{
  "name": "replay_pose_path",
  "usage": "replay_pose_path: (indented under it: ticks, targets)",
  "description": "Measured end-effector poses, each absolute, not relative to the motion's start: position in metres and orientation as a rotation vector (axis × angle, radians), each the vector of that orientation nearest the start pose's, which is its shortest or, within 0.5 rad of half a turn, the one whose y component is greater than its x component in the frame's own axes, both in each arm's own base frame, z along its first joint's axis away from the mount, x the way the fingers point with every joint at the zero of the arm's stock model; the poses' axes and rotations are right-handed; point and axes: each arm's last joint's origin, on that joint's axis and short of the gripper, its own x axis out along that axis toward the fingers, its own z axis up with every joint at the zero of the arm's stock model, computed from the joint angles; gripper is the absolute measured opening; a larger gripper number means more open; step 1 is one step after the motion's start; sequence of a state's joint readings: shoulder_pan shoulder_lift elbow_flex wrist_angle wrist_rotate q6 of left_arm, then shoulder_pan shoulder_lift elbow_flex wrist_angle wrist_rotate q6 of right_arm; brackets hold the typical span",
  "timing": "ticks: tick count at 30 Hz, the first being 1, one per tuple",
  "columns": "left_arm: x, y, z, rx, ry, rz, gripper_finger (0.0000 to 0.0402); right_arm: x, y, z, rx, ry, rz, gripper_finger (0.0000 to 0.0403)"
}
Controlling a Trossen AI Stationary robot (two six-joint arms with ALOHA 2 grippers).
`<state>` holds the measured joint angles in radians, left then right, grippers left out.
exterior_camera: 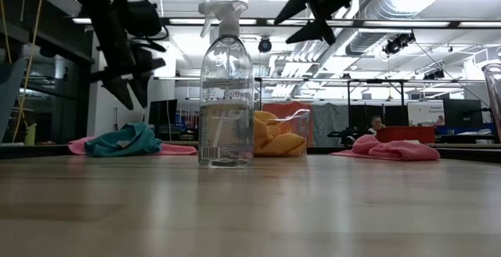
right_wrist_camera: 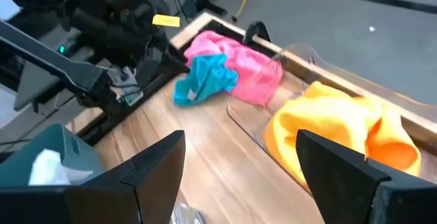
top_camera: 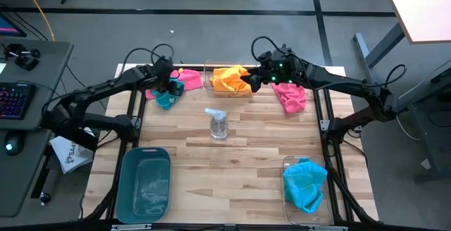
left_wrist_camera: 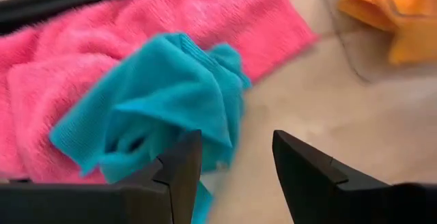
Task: Sort microfiber towel by color & place in baskets
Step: Put the blue microfiber cloth into the bottom transparent bin
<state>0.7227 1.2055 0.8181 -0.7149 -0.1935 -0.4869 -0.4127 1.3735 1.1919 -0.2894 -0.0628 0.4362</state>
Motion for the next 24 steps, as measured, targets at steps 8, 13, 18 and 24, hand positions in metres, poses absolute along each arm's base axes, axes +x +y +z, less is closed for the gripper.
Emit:
replay_pose_path:
  ticks: [8, 13, 18, 24]
  targets:
    - [0.171, 0.163, 0.203, -0.662, 0.961, 1.233, 0.0169, 0.28, -0.121, 0.331, 0.54, 0.403, -0.445, 0.0275]
    - [0.178, 0.17, 0.186, -0.669, 1.013, 1.237, 0.0169, 0.28, -0.121, 0.331, 0.539, 0.403, -0.449, 0.0275]
    - [0.184, 0.175, 0.171, -0.674, 1.057, 1.235, 0.0167, 0.28, -0.121, 0.331, 0.539, 0.403, -0.45, 0.0275]
    - [0.183, 0.175, 0.168, -0.636, 1.099, 1.231, 0.0093, 0.28, -0.121, 0.331, 0.538, 0.403, -0.45, 0.0275]
